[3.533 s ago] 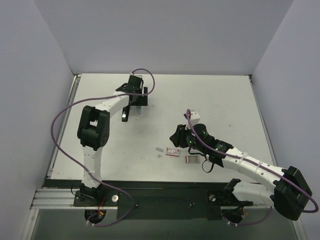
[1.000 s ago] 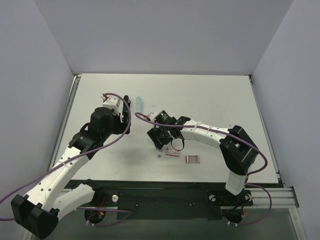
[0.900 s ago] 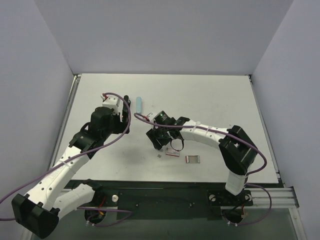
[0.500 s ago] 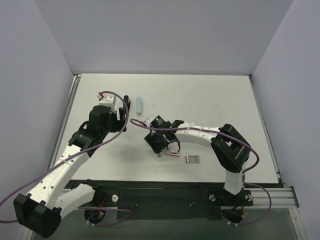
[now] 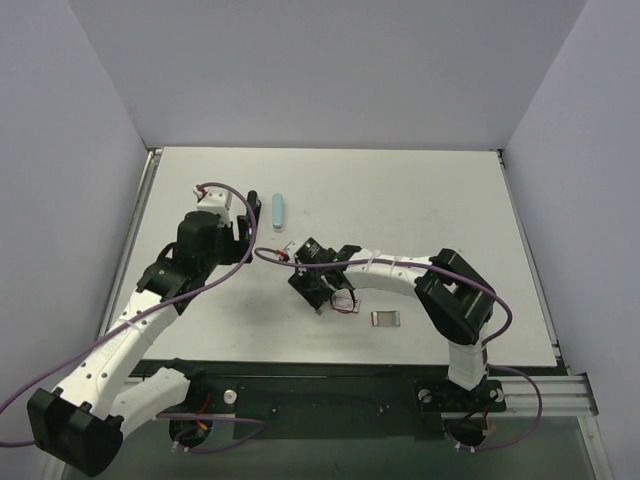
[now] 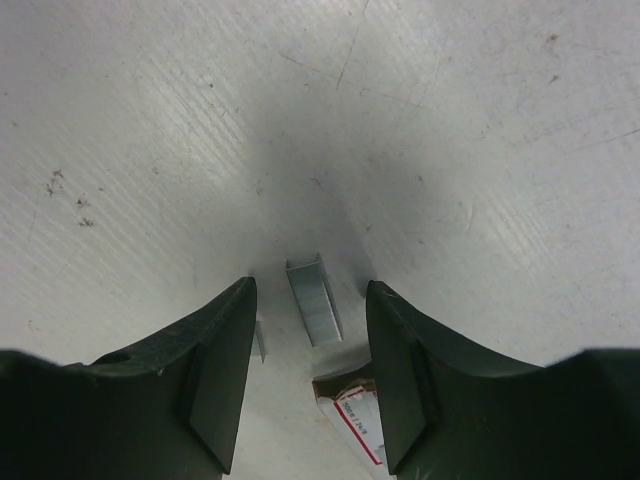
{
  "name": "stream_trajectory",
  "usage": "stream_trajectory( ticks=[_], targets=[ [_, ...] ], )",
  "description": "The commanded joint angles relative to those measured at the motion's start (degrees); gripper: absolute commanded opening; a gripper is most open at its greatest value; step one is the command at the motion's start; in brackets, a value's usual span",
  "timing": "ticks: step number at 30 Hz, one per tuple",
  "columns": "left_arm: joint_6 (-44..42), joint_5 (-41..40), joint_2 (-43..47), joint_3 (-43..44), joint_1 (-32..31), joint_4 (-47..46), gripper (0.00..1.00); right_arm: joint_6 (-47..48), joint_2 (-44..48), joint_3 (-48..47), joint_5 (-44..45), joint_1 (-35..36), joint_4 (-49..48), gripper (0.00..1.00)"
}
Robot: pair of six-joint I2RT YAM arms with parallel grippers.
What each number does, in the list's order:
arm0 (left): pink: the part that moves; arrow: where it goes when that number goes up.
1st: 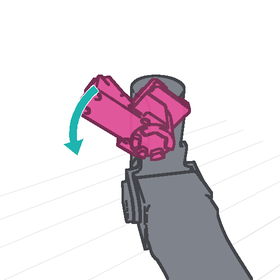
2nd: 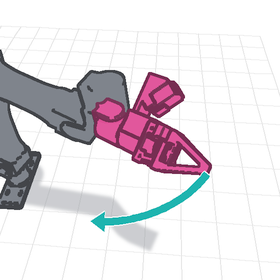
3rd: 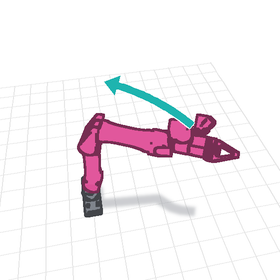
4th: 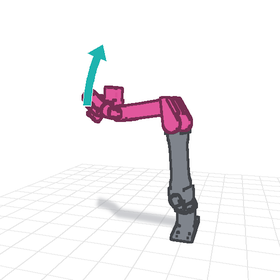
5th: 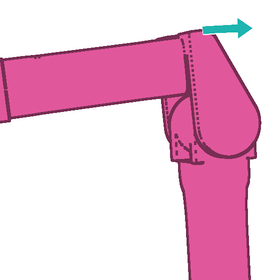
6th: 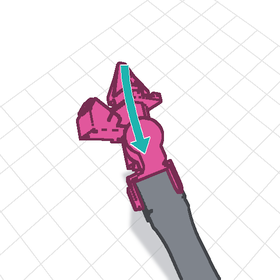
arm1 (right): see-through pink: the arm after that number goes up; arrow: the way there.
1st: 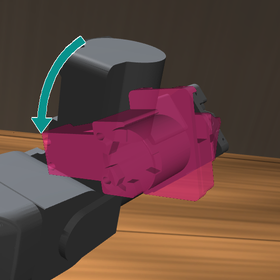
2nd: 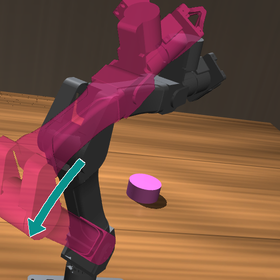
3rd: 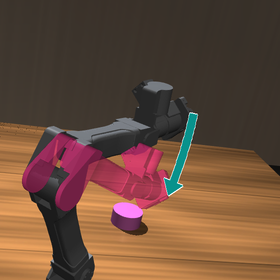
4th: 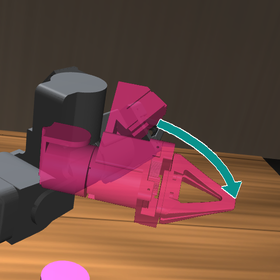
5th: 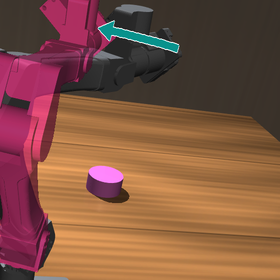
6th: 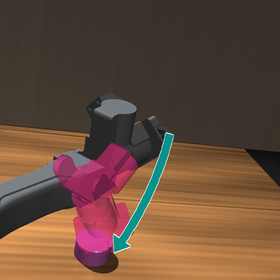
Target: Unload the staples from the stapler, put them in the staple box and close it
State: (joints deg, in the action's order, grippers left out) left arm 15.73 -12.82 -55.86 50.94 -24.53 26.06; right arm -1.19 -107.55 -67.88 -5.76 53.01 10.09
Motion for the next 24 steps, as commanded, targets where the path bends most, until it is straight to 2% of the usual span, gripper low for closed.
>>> stream_trajectory(
  ticks=[1, 4, 8, 15, 24],
  targets=[
    [-0.17, 0.43, 1.71, 0.30, 0.36, -2.86, 0.84, 0.75, -2.31, -2.17, 1.89, 0.95, 1.43, 0.43],
    [-0.26, 0.51, 2.15, 0.39, 0.36, -2.77, 0.84, 0.75, -2.75, -2.35, 1.98, 1.13, 1.34, 0.41],
    [-0.17, 0.69, 2.68, 0.48, 0.36, -2.77, 0.84, 2.42, -3.11, -2.35, 2.77, 1.13, 1.51, 0.33],
    [-0.08, 1.57, 3.91, 0.57, 0.36, -2.60, 0.84, 1.81, -2.05, -0.24, 4.26, 1.13, 1.34, 0.31],
    [0.36, 4.38, 5.32, 0.74, 0.45, -2.77, 0.84, 1.19, -0.82, 3.19, 7.52, 1.21, -1.21, 0.22]
  ],
)
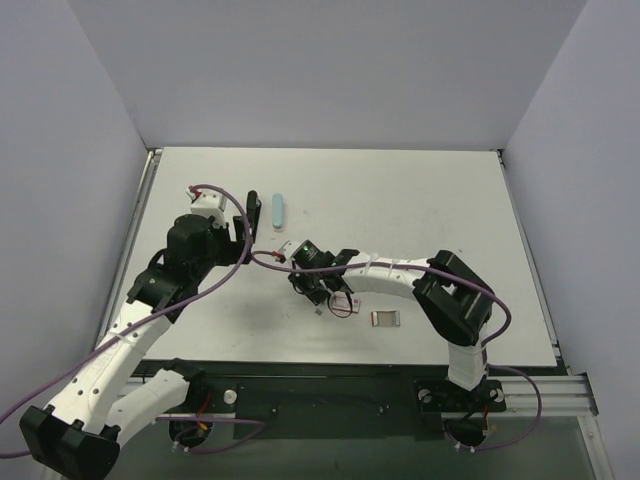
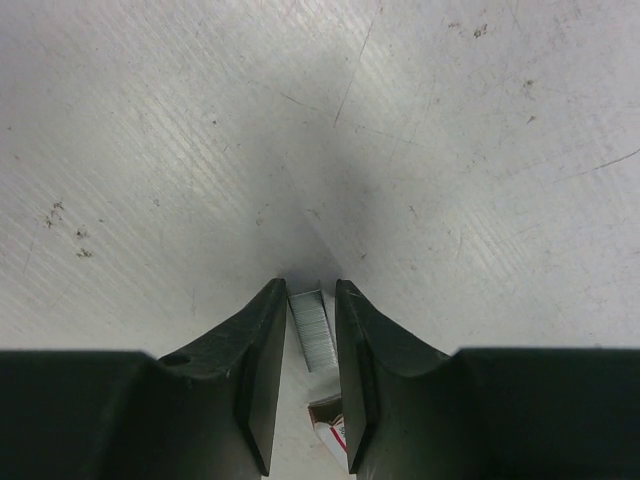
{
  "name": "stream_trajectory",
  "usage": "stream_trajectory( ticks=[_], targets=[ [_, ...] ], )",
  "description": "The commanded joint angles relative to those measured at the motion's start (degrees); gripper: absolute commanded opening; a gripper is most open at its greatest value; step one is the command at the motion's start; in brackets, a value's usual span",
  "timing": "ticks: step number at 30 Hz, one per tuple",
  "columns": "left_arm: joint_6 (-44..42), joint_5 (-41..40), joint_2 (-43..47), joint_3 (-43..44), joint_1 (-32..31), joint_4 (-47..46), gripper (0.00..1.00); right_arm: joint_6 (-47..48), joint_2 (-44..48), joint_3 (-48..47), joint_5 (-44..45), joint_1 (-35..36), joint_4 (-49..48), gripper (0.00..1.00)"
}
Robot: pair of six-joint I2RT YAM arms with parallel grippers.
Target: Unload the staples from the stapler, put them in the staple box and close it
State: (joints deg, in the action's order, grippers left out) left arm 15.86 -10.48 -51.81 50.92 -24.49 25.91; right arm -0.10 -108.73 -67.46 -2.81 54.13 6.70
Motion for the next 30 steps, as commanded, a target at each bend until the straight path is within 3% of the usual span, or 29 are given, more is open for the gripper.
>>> stream_trajectory(
  ticks=[1, 15, 30],
  targets=[
    [0.31, 2.39, 1.45, 0.76, 0.41, -2.62, 0.84, 0.10, 0.53, 3.30, 4.65, 0.19, 2.00, 0.21],
    [1.72, 6.96, 4.00, 0.68, 3.13, -3.06, 0.84, -2.36, 5.45, 5.94, 11.24, 0.54, -0.90, 0.08],
    [2.16, 8.99, 3.65, 0.59, 3.75, -3.24, 0.84, -12.29, 16.96, 5.15, 14.05, -0.78, 1.73, 0.08]
  ],
)
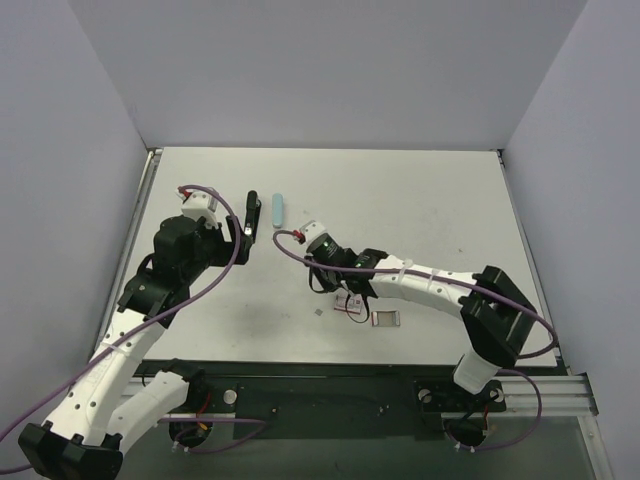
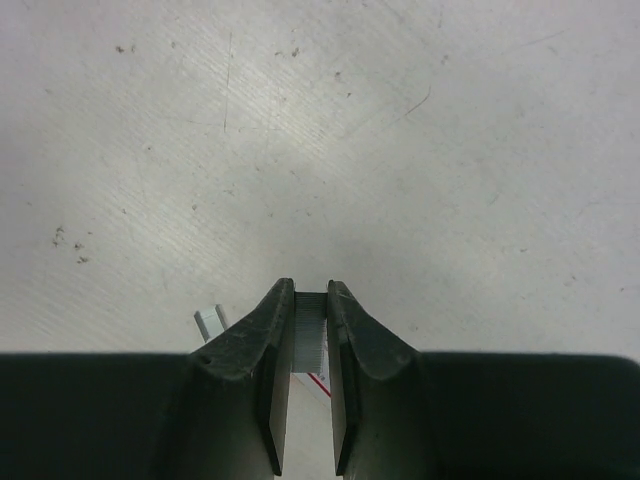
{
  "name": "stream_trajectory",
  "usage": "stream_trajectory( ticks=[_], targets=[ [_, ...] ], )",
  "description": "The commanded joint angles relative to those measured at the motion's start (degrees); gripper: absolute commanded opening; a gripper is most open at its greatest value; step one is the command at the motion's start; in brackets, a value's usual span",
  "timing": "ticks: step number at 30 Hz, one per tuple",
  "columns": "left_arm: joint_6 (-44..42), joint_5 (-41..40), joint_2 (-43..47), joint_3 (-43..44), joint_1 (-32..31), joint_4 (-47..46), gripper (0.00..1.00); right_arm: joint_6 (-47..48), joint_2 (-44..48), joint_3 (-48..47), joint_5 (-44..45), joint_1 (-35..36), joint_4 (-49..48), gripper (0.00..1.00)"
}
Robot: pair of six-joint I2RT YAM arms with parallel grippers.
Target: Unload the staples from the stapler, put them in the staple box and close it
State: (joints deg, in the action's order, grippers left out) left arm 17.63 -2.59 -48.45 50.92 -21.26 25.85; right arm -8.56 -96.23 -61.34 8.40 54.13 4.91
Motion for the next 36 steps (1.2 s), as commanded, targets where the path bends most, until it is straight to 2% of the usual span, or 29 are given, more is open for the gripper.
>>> stream_trajectory(
  ticks=[1, 9, 15, 27, 36],
  targets=[
    [0.48, 1.01, 0.19, 0.68, 0.51, -3.17, 0.84, -4.71, 5.16, -0.80, 3.72, -1.04, 4.49, 0.08],
    [0.74, 2.41, -2.18, 0.68, 0.51, -3.43, 0.84, -13.59, 14.13, 5.60, 5.83, -4.56, 8.10, 0.08],
    [0.83, 2.50, -3.50, 0.76, 0.60, -3.43, 0.84, -18.51, 19.58, 10.80, 11.37, -4.91, 10.91, 0.09],
    [1.09, 2.59, -4.11, 0.59, 0.60, -3.61, 0.84, -32.39, 23.63, 19.76, 14.27, -4.91, 12.32, 0.10],
    [1.27, 4.00, -4.29, 0.68, 0.43, -3.70, 0.84, -36.09, 25.47, 23.55, 14.71, -4.91, 12.41, 0.10]
  ],
)
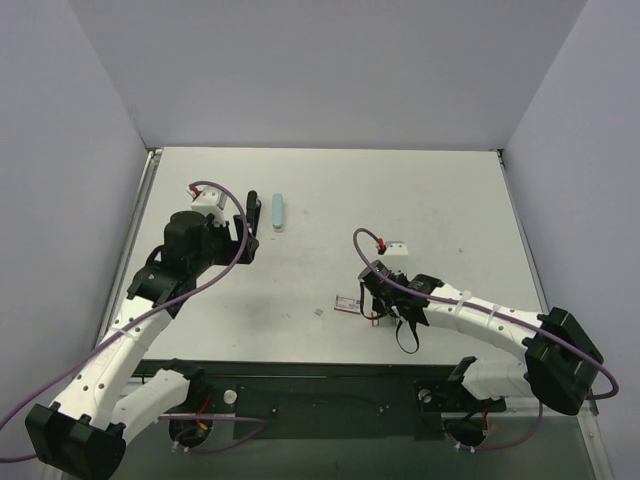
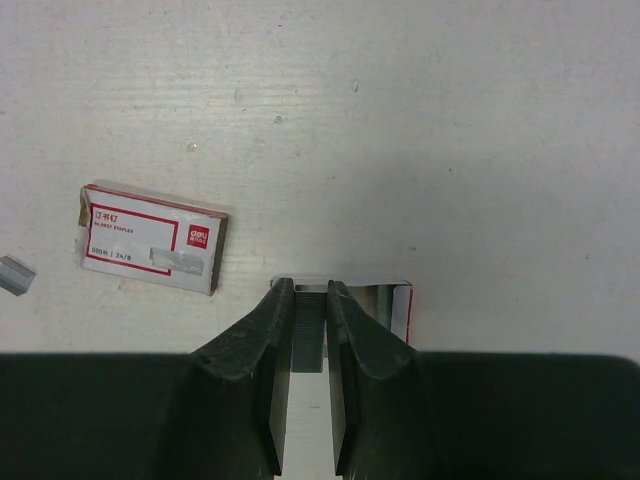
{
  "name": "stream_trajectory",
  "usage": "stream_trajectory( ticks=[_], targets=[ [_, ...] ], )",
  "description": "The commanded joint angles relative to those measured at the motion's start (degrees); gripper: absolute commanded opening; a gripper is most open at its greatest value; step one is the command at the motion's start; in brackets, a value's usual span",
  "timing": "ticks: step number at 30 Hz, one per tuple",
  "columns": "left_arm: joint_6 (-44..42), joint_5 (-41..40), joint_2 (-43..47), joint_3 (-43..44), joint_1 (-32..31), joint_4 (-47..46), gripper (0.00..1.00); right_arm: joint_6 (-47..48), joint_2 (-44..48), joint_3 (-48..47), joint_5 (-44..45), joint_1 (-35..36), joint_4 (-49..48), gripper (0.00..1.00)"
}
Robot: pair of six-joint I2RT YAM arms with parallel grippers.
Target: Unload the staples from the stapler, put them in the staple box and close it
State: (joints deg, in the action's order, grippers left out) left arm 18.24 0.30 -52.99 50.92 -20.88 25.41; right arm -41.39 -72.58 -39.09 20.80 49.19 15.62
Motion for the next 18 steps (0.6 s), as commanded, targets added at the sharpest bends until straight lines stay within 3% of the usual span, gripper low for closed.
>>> stream_trajectory(
  ticks=[1, 18],
  targets=[
    [0.66, 1.11, 0.26, 0.50, 0.05, -3.17, 0.84, -3.61, 1.74, 1.65, 2.23, 0.12, 1.70, 0.10],
    [0.57, 1.11, 0.08, 0.68, 0.14, -3.00, 0.83, -3.79, -2.13, 2.70, 1.79, 0.03, 0.20, 0.10]
  ],
)
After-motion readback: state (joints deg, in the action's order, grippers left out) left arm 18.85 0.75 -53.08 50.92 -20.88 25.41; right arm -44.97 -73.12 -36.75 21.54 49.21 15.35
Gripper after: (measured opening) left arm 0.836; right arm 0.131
